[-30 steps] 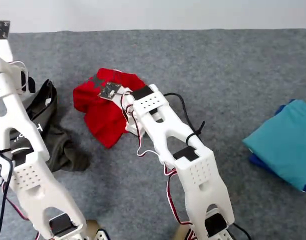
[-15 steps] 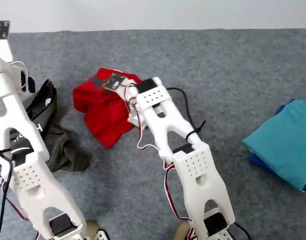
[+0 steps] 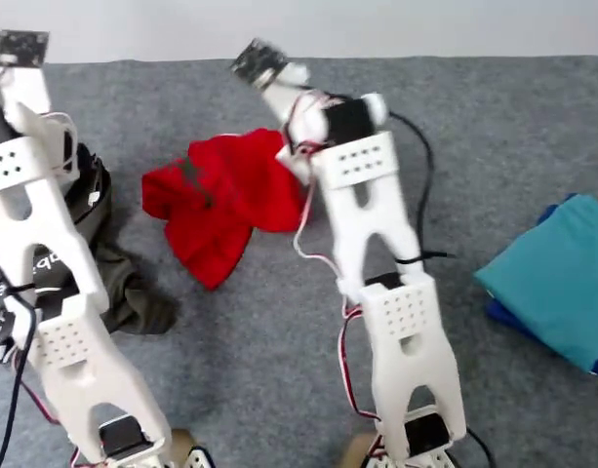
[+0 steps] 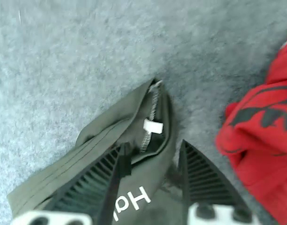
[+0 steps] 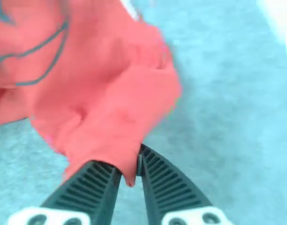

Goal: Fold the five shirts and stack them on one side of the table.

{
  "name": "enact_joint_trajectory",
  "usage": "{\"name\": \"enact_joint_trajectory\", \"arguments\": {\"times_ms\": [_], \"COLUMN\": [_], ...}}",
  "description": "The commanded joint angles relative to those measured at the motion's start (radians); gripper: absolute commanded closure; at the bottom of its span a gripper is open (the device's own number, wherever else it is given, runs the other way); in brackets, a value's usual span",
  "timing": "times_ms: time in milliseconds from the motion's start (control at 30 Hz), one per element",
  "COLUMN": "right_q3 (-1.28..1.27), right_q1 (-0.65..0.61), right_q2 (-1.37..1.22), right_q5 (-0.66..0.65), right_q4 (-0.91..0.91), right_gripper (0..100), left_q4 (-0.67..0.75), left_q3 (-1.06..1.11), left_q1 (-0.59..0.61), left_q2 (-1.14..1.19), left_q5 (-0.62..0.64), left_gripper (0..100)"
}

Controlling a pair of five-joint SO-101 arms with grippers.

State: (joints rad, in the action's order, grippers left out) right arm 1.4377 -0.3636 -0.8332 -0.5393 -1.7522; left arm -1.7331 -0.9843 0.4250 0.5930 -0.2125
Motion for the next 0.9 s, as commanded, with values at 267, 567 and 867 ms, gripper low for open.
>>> {"name": "enact_joint_trajectory", "arguments": {"times_ms": [267, 567, 867], "right_q3": [0.058, 0.058, 0.058], "right_q1": [0.292, 0.530, 0.596], "right_q2": [0.332, 0.498, 0.639], "right_q5": [-0.011, -0.015, -0.014], "right_q4": [-0.044, -0.042, -0.036], "right_gripper": [98.8, 98.8, 98.8], "left_q4": [-0.023, -0.023, -0.023], "left_q3": [0.045, 0.154, 0.159], "left_q1": [-0.157, -0.290, -0.451], "left_q2": [-0.097, -0.097, -0.097], "left_q5": [-0.021, -0.028, -0.029], "left_gripper": [83, 83, 83]}}
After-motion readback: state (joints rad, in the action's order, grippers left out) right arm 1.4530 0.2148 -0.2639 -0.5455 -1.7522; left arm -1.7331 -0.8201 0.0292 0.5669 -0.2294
